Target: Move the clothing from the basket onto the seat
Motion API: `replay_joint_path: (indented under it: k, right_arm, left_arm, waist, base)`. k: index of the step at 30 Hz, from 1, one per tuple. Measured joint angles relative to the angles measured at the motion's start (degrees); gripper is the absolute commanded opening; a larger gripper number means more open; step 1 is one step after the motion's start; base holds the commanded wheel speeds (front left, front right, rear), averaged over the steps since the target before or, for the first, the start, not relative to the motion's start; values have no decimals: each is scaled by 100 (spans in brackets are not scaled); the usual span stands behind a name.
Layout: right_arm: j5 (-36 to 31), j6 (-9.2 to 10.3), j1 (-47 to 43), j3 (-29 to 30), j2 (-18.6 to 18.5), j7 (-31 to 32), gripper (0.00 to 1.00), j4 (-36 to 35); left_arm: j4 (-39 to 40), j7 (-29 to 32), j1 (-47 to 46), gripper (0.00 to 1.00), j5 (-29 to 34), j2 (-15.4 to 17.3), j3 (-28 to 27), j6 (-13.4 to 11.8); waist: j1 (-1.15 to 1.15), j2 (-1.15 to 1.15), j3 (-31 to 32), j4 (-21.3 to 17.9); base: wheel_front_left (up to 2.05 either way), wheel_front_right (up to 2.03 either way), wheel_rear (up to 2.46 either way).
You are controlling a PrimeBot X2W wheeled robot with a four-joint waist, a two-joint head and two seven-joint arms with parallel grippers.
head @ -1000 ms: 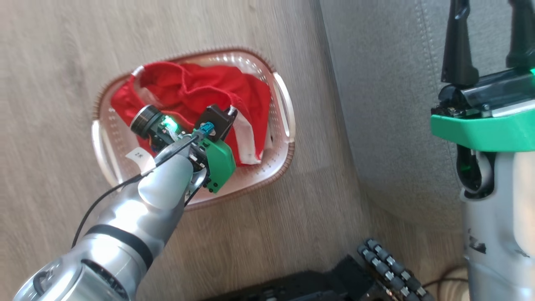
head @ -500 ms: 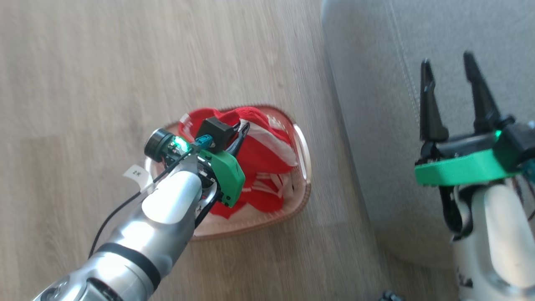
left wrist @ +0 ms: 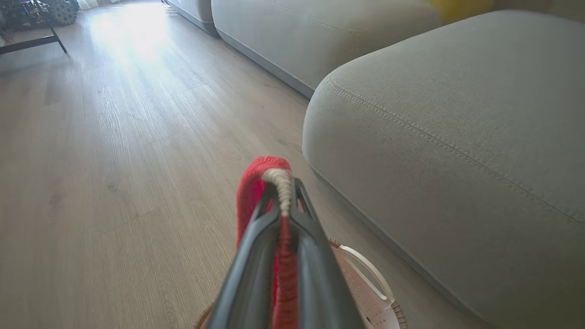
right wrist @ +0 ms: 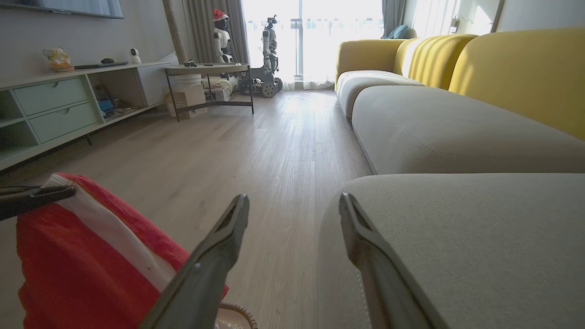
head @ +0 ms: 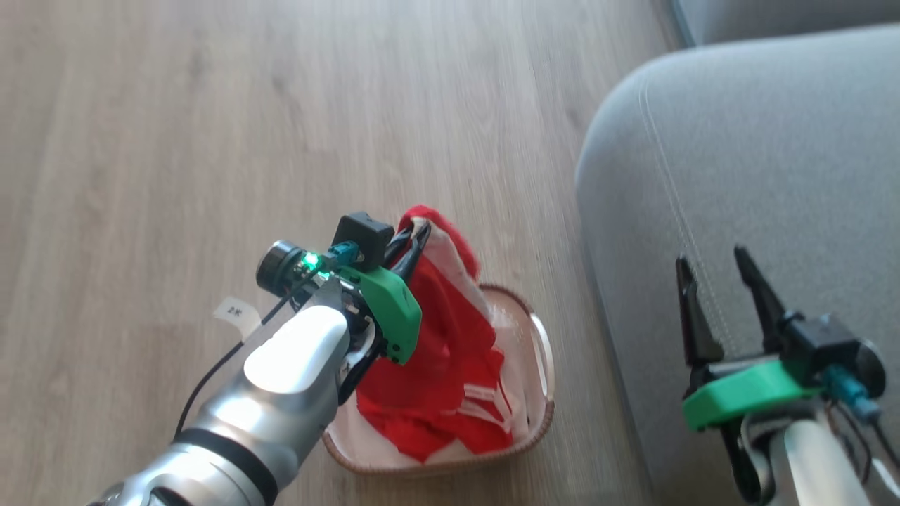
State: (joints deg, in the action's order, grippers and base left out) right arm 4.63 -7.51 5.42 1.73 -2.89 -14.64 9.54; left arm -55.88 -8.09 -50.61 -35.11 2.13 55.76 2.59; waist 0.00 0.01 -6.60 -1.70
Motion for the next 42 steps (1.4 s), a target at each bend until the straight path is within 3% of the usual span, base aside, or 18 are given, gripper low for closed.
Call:
replay_joint_path:
  k: [10, 25, 33, 42]
  right_arm:
    - [98, 0, -519, -208, 1, 1, 100, 209]
    - [-100, 0, -470, -632, 1, 1, 100, 488]
    - [-522, 0, 181, -984, -2, 1, 100, 907]
    - [-678, 0, 849, -1777, -10, 1, 100, 1579]
  left_arm:
    - [392, 94, -13, 0, -176, 5, -133, -104]
    - [1151, 103, -219, 0, -175, 78, -137, -311]
    - [1672, 143, -338, 0, -166, 109, -122, -411]
    - [2136, 153, -353, 0, -157, 137, -58, -537]
  waist:
    - [0, 0, 892, 279]
    - [0, 0, 1070, 373]
    - [0, 0, 1069, 491]
    - [0, 0, 1089, 596]
  base:
    - [0, 0, 0]
    - [0, 0, 0]
    - [0, 0, 0]
    - [0, 0, 0]
